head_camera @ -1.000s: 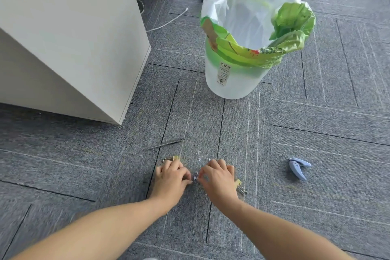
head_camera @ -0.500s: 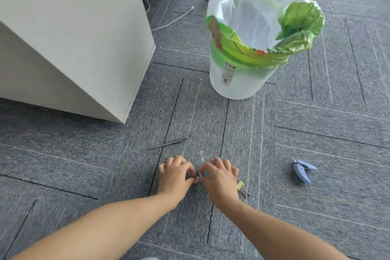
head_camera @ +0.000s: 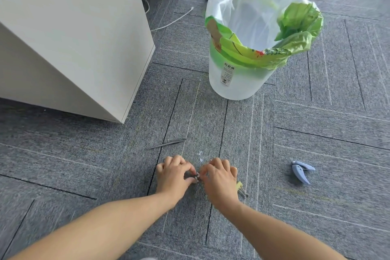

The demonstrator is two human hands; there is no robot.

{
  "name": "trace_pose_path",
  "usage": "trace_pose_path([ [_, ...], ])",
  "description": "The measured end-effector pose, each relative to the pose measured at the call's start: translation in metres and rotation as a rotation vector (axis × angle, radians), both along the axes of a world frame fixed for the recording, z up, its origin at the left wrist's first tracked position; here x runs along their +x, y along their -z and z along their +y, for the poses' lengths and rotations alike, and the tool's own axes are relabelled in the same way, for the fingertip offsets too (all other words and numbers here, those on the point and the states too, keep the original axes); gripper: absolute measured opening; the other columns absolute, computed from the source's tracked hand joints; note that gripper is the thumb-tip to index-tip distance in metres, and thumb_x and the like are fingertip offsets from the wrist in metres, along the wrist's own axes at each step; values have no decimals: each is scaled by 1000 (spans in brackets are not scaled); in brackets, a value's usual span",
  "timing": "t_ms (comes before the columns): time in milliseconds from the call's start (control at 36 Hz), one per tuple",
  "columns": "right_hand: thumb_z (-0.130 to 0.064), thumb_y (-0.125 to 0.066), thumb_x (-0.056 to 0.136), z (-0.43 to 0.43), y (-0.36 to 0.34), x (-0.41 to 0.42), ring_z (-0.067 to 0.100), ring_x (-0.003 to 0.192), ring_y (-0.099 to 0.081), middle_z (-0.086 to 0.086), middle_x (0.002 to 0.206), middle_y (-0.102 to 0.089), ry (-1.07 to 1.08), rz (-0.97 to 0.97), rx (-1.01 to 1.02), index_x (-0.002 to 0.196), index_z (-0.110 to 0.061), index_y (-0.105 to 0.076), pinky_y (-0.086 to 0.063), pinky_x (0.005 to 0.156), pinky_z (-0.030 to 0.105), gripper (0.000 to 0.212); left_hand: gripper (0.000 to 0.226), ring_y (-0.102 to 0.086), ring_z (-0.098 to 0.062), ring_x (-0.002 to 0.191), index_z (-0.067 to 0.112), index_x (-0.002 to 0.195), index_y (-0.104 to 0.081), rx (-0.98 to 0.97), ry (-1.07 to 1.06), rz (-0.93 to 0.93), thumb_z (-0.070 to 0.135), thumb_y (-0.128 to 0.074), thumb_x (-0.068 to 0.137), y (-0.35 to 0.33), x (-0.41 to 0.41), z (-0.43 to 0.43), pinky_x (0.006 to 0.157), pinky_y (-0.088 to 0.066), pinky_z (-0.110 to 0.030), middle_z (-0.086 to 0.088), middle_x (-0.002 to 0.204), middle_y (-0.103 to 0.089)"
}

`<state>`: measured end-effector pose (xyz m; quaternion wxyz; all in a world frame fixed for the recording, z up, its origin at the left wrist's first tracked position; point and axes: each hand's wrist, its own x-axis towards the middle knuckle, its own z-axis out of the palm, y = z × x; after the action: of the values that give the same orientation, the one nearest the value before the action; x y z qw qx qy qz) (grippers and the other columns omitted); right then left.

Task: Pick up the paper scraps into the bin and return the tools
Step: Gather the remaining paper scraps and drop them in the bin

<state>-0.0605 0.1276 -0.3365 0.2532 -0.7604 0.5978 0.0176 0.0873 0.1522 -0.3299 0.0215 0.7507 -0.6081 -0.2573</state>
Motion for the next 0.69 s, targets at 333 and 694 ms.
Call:
trace_pose_path([
  [333, -48, -59, 89, -3, 0, -13, 10, 105, -36, -20, 108, -48, 56, -27, -11, 97, -39, -64, -26, 91, 31, 13, 17, -32, -8, 99, 44, 86, -65, -5, 31, 20, 58, -67, 76, 2, 1, -1, 90, -29, -34, 24, 94, -41],
  [694, -49, -60, 88, -14, -2, -11, 12, 107, -34, -16, 111, -46, 22, -13, 10, 109, -41, -58, -26, 92, 32, 22, 20, -35, -8, 104, 44, 95, -54, -4, 11, -12, 54, -64, 81, -1, -8, -9, 89, -28, -33, 23, 102, -43],
])
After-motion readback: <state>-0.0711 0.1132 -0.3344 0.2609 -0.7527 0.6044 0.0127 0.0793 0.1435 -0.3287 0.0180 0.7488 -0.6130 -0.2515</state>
